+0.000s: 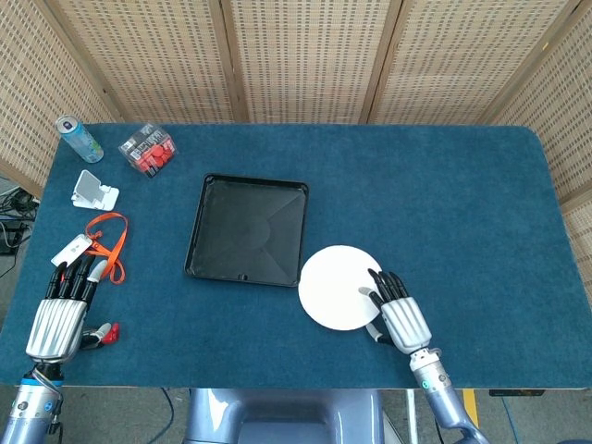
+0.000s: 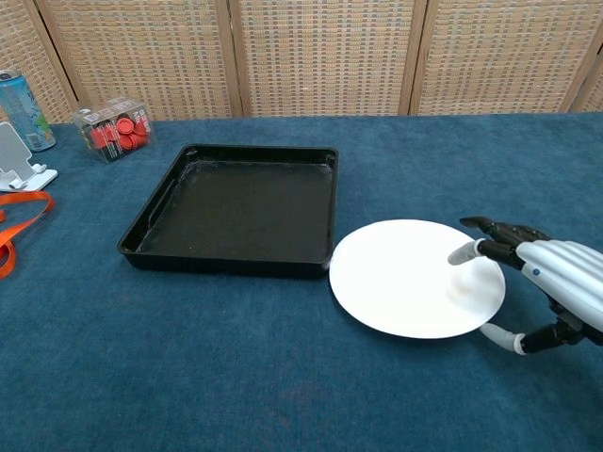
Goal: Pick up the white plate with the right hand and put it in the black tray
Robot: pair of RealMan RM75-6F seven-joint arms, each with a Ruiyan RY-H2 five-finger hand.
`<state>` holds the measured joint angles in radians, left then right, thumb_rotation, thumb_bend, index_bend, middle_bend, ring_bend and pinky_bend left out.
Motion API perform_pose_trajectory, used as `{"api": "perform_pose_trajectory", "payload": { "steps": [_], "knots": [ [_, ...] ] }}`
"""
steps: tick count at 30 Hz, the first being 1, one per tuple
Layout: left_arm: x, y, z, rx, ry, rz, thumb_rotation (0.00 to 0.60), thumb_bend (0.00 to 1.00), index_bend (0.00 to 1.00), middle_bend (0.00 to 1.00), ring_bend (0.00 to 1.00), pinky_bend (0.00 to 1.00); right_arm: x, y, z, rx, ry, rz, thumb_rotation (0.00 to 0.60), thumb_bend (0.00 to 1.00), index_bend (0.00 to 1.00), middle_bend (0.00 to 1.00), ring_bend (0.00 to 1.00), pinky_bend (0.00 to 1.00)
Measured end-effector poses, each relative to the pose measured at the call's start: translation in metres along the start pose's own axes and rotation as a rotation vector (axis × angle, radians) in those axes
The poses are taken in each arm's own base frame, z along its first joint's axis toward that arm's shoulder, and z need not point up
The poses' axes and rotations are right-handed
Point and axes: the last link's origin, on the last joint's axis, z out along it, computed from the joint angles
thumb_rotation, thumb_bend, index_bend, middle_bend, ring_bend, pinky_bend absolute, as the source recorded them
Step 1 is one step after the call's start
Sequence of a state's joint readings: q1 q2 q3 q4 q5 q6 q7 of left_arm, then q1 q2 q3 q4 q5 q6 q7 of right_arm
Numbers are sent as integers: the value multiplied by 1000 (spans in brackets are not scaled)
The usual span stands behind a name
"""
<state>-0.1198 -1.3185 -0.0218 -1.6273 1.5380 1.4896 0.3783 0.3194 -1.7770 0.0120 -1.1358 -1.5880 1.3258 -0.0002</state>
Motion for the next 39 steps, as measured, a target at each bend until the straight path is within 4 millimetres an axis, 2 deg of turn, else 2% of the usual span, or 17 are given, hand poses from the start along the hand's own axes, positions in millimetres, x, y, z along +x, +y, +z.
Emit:
{"api": "perform_pose_trajectory", "payload": {
  "steps": [9, 16, 33, 39],
  "knots": [
    [0, 0, 0, 1, 1, -3, 600, 0, 0, 0, 0, 0, -1, 1, 7, -12, 15, 13, 600, 508, 393, 3, 0, 0],
    [0, -1, 1, 4, -2, -8, 600, 0, 0, 0, 0, 0, -2, 1, 12, -16, 45, 26, 600, 488, 520, 103, 0, 0],
    [0, -1, 1, 4, -1, -9, 600, 0, 0, 0, 0, 0, 0, 2, 13, -15, 69, 31, 600, 463, 623, 200, 0, 0],
    [0, -1, 1, 6, 0, -9, 600, 0, 0, 0, 0, 0, 0, 2, 13, -16, 71, 35, 600, 541, 651, 203, 0, 0]
  ]
}}
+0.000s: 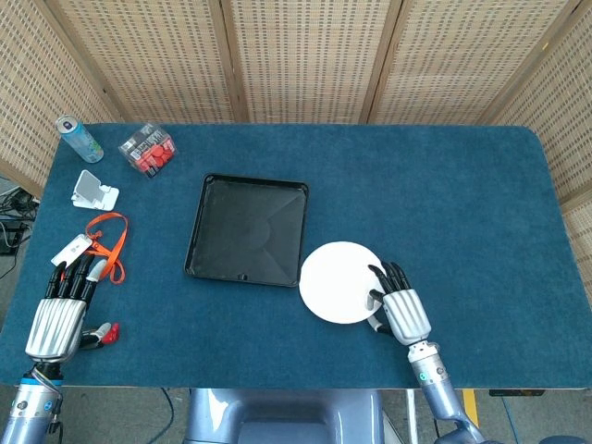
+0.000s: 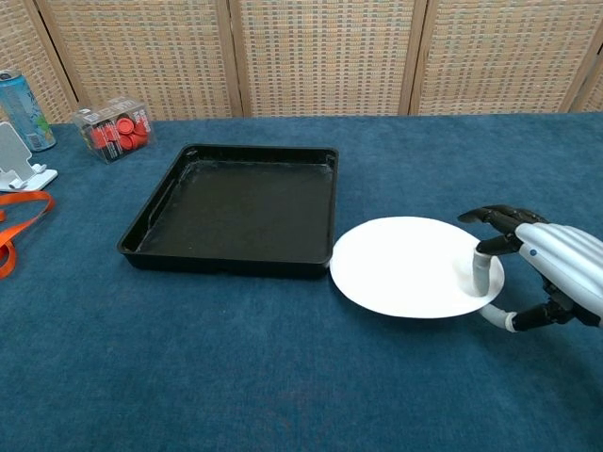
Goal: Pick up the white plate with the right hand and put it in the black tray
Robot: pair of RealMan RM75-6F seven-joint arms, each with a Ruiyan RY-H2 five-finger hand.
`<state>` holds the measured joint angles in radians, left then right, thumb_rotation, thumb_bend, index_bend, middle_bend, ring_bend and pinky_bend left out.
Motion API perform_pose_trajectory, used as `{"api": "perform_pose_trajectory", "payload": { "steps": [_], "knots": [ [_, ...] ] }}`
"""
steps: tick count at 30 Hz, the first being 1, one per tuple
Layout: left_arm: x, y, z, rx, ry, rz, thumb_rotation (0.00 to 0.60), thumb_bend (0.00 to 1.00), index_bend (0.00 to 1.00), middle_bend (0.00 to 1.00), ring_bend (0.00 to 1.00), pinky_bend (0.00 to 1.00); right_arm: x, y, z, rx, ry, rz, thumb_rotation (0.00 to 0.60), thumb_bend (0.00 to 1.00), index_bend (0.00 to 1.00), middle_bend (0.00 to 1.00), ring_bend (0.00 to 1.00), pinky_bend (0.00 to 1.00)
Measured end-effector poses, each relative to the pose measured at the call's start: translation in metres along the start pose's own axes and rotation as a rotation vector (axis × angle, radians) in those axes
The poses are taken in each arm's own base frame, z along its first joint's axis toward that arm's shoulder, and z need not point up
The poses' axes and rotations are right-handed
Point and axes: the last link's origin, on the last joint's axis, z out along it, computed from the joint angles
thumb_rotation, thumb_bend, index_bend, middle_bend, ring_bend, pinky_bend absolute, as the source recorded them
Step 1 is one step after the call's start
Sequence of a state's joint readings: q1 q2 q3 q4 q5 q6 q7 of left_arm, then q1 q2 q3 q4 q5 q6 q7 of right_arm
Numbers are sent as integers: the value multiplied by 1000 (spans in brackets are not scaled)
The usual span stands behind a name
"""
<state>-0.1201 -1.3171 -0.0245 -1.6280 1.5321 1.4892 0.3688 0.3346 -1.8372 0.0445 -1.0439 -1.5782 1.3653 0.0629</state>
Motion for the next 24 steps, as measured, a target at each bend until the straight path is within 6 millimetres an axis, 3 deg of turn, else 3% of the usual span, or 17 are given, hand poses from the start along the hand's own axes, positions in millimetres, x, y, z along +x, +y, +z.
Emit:
{"api": "perform_pose_trajectory", "payload": {
  "steps": [15, 24],
  "knots": [
    [0, 1, 0, -1, 0, 0, 600, 0, 0, 0, 0, 0, 6, 3, -1, -10, 20, 0, 600, 563, 667, 212, 0, 0],
    [0, 1, -1, -3, -2, 2, 600, 0, 0, 0, 0, 0, 23, 13, 2, -38, 105, 0, 600, 565, 671, 220, 0, 0]
  ]
}}
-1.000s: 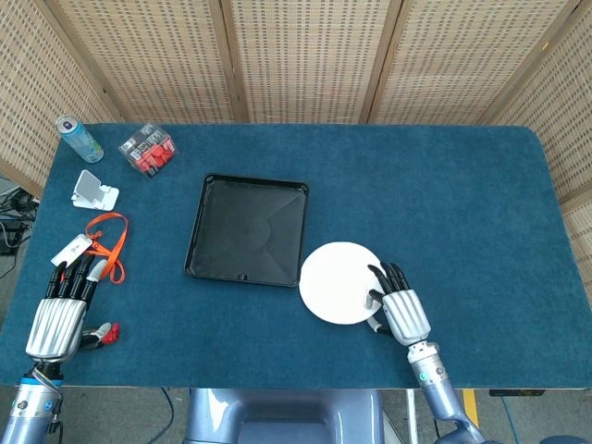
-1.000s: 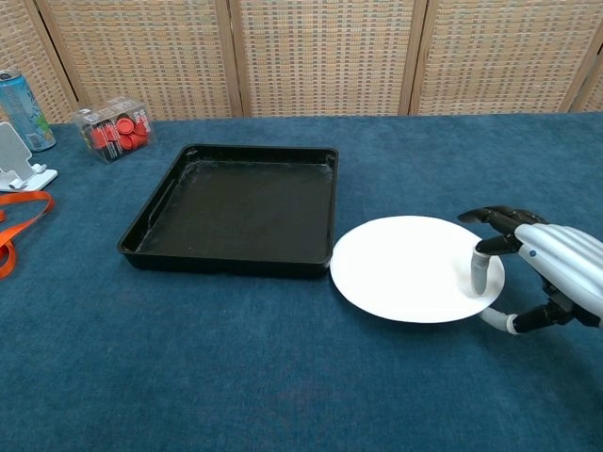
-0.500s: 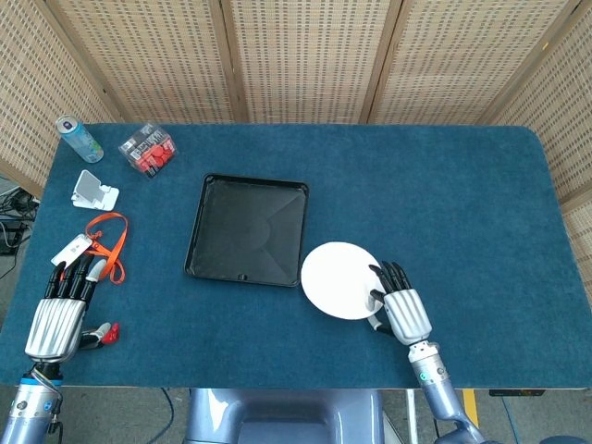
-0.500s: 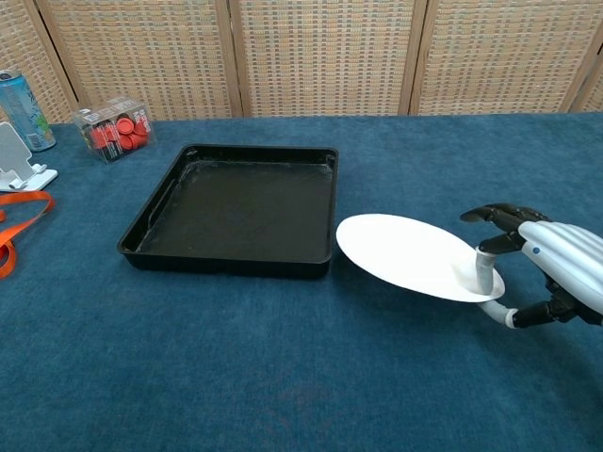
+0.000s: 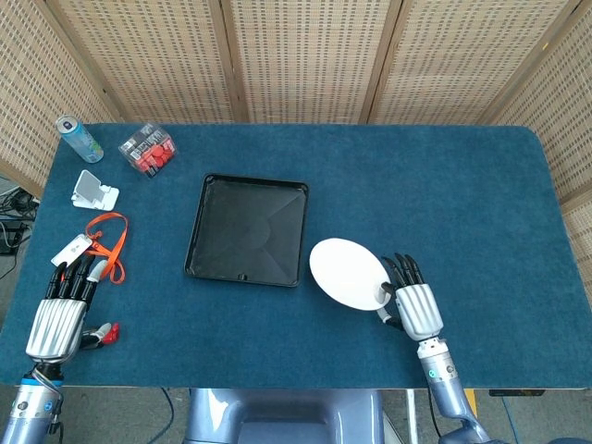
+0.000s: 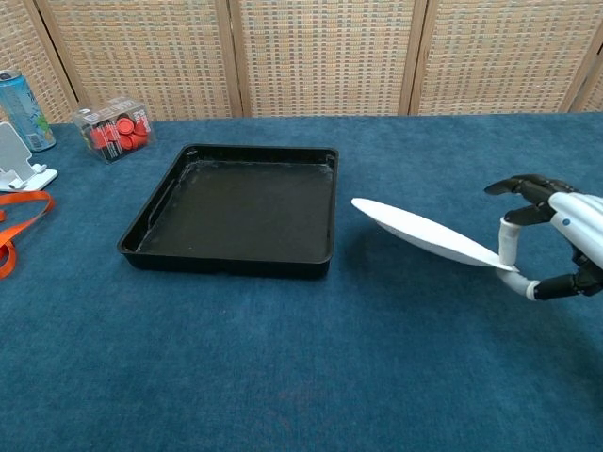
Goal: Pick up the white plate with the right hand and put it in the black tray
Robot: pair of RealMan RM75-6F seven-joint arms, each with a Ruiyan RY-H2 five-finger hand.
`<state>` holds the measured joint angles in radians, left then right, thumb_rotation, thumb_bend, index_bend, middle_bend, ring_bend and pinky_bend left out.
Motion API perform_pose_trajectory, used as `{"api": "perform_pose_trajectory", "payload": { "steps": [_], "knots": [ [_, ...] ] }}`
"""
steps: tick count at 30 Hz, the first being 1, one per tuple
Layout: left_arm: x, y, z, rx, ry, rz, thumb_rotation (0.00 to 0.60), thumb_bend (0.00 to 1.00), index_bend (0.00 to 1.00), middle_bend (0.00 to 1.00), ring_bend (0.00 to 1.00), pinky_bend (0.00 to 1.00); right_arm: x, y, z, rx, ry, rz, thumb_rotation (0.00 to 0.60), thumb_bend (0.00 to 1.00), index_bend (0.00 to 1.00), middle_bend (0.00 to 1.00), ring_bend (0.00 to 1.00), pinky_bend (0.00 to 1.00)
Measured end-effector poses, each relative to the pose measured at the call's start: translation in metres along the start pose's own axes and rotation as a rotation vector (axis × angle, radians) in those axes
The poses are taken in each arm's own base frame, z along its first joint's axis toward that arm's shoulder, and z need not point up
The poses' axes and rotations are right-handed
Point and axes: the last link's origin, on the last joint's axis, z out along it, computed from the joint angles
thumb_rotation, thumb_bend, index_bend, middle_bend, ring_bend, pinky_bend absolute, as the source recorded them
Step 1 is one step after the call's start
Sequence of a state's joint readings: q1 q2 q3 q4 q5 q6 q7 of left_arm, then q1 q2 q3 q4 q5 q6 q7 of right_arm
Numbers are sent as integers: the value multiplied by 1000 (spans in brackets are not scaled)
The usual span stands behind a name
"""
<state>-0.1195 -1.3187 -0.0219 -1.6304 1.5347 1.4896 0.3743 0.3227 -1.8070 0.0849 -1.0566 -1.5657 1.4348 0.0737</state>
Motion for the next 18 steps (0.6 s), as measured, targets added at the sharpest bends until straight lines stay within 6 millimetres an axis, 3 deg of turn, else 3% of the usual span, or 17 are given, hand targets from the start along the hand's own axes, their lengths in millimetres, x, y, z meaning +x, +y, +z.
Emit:
{"api": "perform_pose_trajectory", "payload": {
  "steps": [12, 18],
  "knots": [
    [0, 1, 0, -1, -1, 0, 600, 0, 0, 0, 0, 0, 45, 24, 18, -37, 154, -33, 600, 562, 670, 224, 0, 0],
    [1, 1, 0, -2, 0, 0, 600, 0, 0, 0, 0, 0, 48, 18, 22, -11, 169, -36, 600, 561, 664, 226, 0, 0]
  ]
}}
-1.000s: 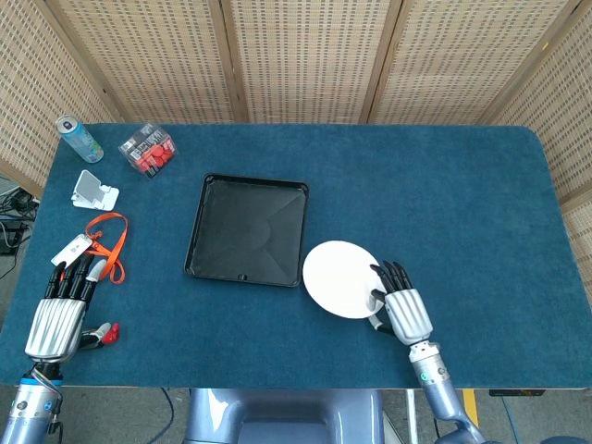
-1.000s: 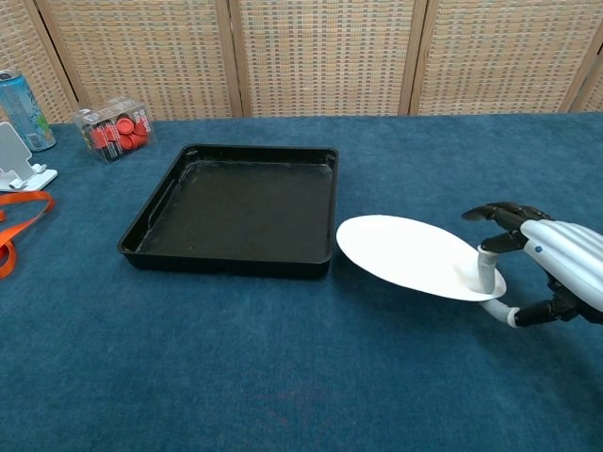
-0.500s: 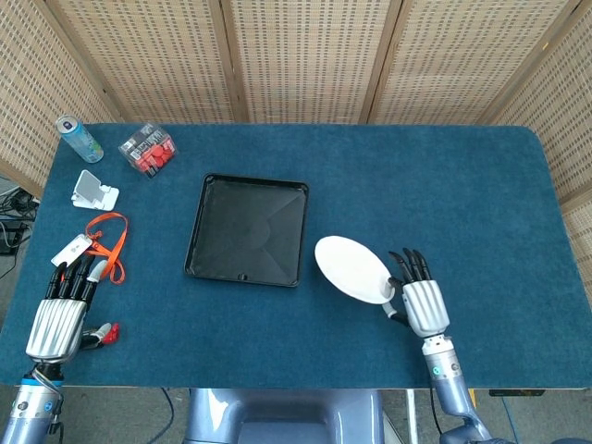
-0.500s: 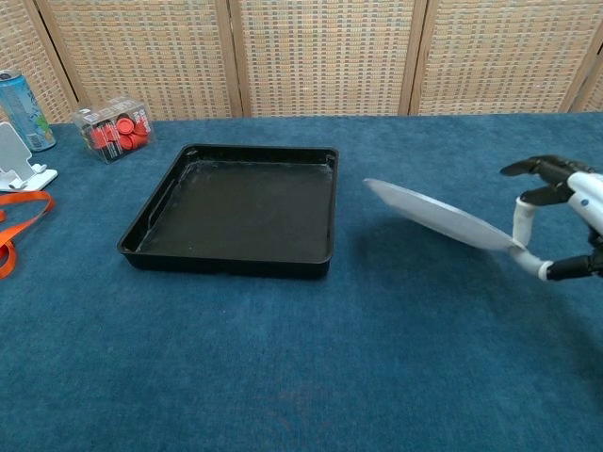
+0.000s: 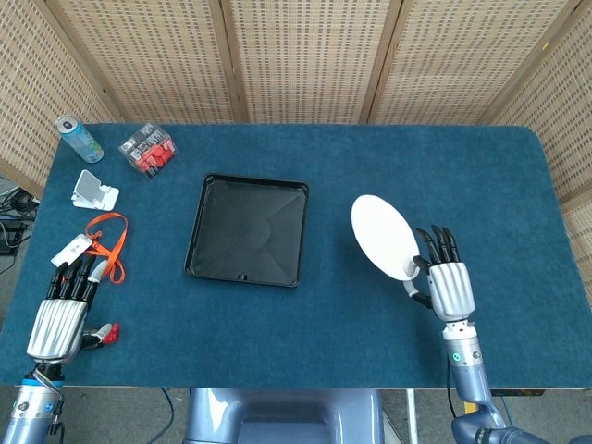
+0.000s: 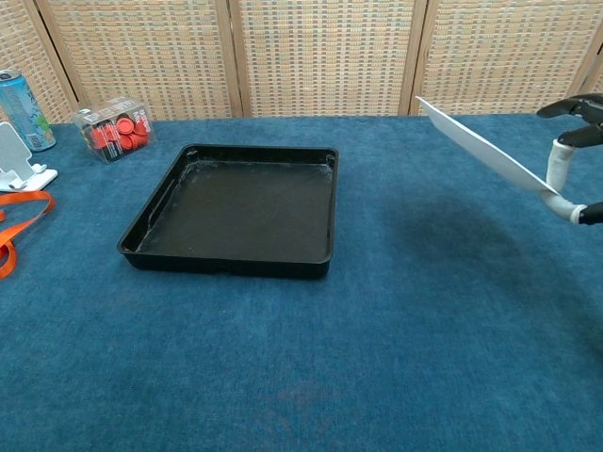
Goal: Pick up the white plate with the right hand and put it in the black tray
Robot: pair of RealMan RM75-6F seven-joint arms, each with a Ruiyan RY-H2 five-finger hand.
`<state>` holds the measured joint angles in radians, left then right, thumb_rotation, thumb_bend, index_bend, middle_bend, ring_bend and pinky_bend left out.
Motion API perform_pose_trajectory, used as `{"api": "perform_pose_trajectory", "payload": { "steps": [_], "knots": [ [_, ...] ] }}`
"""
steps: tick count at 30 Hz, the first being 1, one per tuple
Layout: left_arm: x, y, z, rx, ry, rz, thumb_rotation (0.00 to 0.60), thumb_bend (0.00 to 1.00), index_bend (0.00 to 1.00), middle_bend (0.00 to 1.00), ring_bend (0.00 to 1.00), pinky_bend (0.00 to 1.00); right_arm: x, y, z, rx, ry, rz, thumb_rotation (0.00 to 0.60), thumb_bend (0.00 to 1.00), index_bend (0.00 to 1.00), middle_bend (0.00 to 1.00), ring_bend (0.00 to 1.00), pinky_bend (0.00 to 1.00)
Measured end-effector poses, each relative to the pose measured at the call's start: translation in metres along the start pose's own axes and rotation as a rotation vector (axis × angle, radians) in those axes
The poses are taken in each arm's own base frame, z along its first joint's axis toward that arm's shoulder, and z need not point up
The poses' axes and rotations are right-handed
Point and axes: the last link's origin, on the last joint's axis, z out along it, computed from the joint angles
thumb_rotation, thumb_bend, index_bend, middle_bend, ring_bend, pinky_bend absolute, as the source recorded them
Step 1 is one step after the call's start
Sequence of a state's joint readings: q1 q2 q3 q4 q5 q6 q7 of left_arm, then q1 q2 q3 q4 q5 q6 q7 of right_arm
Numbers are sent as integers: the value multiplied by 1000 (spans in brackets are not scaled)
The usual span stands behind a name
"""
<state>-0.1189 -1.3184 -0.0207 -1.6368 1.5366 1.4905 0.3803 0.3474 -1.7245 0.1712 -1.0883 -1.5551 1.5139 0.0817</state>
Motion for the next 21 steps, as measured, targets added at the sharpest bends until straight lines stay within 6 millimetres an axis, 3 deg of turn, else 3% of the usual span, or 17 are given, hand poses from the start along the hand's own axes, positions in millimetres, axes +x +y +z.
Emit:
{"api": "perform_pose_trajectory", "payload": {
  "steps": [9, 21],
  "knots": [
    [0, -2, 1, 8, -3, -5, 600, 0, 0, 0, 0, 0, -7, -19, 15, 62, 0, 4, 600, 561, 666, 228, 1, 1],
    [-1, -6, 4, 26, -13, -12, 600, 0, 0, 0, 0, 0, -19, -63, 56, 168, -14, 8, 600, 560, 669, 232, 9, 3]
  ]
}}
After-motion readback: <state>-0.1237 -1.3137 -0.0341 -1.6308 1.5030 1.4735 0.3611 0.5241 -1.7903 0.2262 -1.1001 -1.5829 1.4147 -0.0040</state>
